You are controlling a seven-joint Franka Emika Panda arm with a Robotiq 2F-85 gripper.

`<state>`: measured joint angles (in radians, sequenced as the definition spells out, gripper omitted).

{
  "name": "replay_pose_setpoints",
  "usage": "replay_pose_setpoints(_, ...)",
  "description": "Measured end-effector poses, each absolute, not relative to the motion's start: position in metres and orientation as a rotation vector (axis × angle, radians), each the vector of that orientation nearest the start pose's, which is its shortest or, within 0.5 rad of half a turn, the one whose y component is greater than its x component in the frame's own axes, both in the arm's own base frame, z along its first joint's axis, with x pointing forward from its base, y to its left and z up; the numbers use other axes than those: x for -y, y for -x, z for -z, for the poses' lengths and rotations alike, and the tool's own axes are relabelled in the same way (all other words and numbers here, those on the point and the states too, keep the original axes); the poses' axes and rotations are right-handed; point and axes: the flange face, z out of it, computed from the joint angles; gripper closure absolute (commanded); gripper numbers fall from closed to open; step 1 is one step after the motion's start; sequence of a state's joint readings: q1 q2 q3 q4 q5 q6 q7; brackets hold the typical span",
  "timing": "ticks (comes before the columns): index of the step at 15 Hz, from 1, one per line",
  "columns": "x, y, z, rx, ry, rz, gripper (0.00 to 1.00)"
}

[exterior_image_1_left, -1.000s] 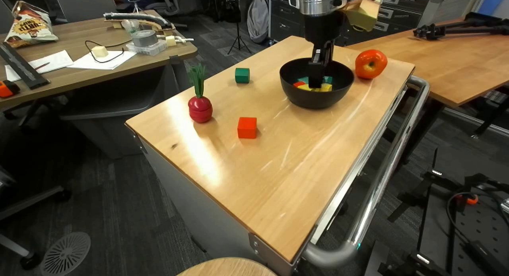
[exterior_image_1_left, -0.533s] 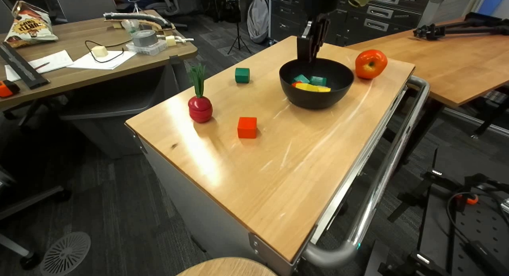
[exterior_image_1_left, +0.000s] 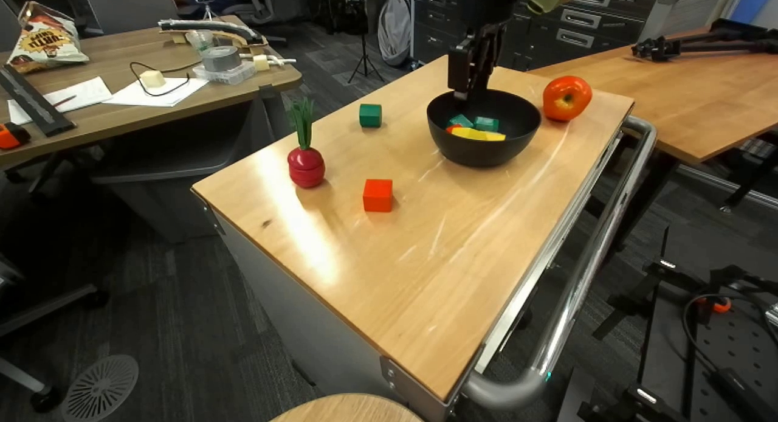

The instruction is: Remove the contents of the black bowl one by one and place them on the table, then move the apple forward

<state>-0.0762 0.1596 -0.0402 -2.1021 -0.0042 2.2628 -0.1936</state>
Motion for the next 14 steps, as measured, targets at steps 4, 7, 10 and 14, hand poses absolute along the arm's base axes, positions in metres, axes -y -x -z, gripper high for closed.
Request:
replay_pose_setpoints(4,0.068,-0.564,-0.318,0.108,3.135,-0.07,0.0)
replay_pose_setpoints(7,0.071,-0.564,-0.308,0.103,3.132,-0.102,0.21)
replay_pose_setpoints(10,0.072,-0.564,-0.309,0.103,3.13,-0.117,0.36)
replay_pose_setpoints(14,0.074,-0.565,-0.313,0.133,3.154,-0.138,0.47)
